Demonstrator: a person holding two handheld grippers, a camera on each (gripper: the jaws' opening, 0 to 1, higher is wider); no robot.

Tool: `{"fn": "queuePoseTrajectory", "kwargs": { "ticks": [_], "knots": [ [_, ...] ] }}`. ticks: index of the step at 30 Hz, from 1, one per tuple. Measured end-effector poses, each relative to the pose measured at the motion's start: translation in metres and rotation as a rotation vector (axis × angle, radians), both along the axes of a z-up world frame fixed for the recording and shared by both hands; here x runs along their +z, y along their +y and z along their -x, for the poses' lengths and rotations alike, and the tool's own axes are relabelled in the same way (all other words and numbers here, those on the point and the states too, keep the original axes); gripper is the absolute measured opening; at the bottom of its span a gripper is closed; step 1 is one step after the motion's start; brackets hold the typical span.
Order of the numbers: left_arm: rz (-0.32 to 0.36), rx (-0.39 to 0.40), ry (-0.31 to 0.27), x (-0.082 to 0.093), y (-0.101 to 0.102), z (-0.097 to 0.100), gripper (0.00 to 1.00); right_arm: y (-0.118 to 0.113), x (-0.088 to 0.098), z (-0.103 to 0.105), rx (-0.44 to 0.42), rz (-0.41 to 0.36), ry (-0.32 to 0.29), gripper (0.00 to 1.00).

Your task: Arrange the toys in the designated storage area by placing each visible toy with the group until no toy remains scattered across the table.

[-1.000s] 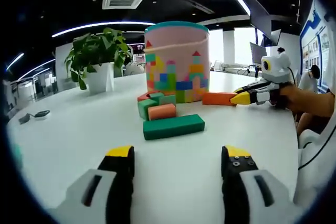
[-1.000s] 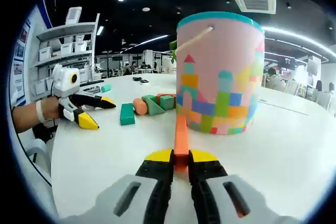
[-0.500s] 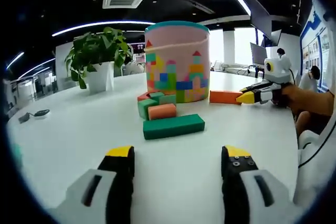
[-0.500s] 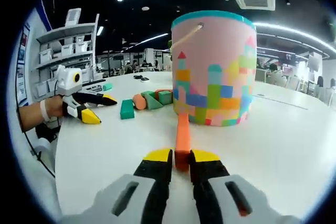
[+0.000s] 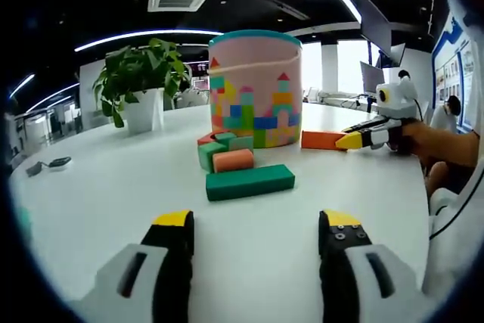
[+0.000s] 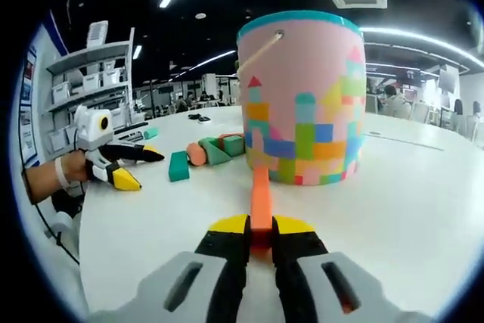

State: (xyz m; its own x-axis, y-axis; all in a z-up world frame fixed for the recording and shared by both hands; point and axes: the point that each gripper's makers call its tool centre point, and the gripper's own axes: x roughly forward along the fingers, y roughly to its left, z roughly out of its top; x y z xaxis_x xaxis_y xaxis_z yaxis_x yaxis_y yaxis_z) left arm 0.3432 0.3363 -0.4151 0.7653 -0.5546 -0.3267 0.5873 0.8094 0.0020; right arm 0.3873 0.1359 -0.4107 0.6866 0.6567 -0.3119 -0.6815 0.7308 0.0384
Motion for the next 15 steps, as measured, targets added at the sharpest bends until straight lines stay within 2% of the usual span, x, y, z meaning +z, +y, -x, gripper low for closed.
{"fn": "queuePoseTrajectory", "kwargs": {
  "ticks": [6, 10, 15],
  "knots": [
    [-0.001, 0.000, -0.002, 0.000, 0.000, 0.000, 0.69, -0.005, 0.001, 0.002, 0.000, -0.040, 0.037, 0.10],
    [-0.001, 0.001, -0.002, 0.000, 0.000, 0.000, 0.69, -0.003, 0.007, 0.007, 0.018, -0.052, 0.033, 0.10],
    [-0.002, 0.001, -0.003, 0.000, 0.000, 0.000, 0.69, -0.010, 0.027, 0.012, 0.020, -0.098, 0.038, 0.09]
  ]
}}
